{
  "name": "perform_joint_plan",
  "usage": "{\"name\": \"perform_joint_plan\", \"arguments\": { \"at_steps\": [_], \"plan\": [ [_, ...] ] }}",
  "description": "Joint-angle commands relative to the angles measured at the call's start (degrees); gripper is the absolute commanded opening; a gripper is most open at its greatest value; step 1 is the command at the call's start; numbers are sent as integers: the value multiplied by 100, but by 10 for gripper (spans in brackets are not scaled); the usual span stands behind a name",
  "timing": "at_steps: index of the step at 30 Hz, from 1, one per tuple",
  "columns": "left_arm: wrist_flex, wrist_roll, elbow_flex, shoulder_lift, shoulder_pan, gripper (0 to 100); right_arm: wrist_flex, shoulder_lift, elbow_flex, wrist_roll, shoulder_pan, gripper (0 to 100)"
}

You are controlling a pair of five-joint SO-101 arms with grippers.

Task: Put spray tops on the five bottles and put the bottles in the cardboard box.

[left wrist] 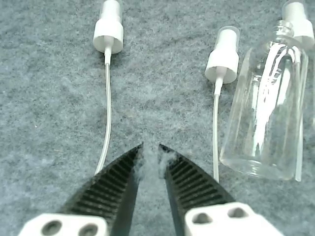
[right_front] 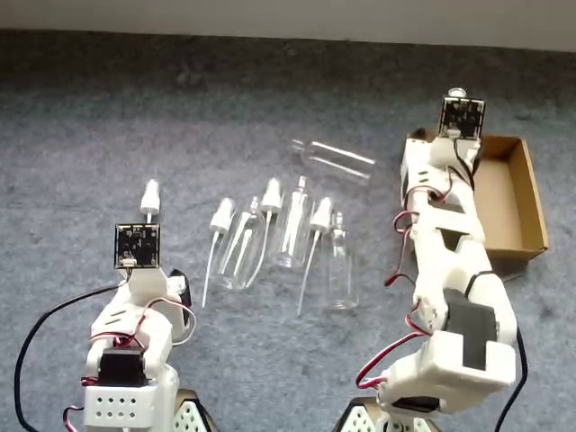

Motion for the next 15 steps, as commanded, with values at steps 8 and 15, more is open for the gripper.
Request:
{"name": "perform_joint_plan", "arguments": {
  "at_steps": [8, 15],
  "plan": [
    [-114, 0, 119, -40, 101, 7, 1938, -1508, -22, 35, 101, 317],
    [-114, 0, 119, -40, 92, 7, 3565, -2580, -22, 70, 66, 317]
  ]
}}
